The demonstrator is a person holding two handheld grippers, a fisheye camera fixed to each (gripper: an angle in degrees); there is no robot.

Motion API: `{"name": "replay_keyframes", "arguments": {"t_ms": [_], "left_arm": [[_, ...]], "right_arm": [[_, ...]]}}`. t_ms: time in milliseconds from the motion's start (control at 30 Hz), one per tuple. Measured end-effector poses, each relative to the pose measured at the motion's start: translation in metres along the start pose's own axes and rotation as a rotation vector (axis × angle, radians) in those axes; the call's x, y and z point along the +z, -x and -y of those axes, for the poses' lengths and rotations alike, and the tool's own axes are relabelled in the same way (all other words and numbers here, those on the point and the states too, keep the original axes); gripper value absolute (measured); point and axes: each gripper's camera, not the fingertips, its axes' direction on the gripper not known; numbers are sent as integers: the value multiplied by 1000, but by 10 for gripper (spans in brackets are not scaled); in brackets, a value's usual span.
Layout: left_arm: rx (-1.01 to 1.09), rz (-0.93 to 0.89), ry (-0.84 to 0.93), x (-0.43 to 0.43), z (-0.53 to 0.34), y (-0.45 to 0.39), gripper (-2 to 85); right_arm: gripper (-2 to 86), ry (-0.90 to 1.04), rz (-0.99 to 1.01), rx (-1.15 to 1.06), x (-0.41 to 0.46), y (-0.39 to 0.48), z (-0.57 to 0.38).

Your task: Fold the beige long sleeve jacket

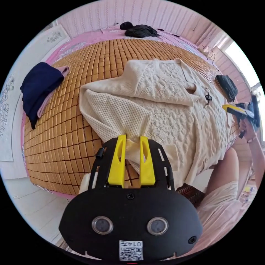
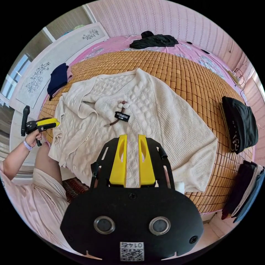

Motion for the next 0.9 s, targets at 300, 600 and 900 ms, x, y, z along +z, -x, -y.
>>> {"name": "replay_keyframes", "arguments": {"t_ms": [300,600,900], "left_arm": [[-216,285,-48,-74,-44,143,16],[2,41,-224,-84,20,124,14],[305,-12,-73,32,147,14,52]], "right_arm": [[70,105,-48,-124,17,4,12],[86,-65,-107,-156,5,-20,114],[89,20,-185,-45,64,-52,204]]}}
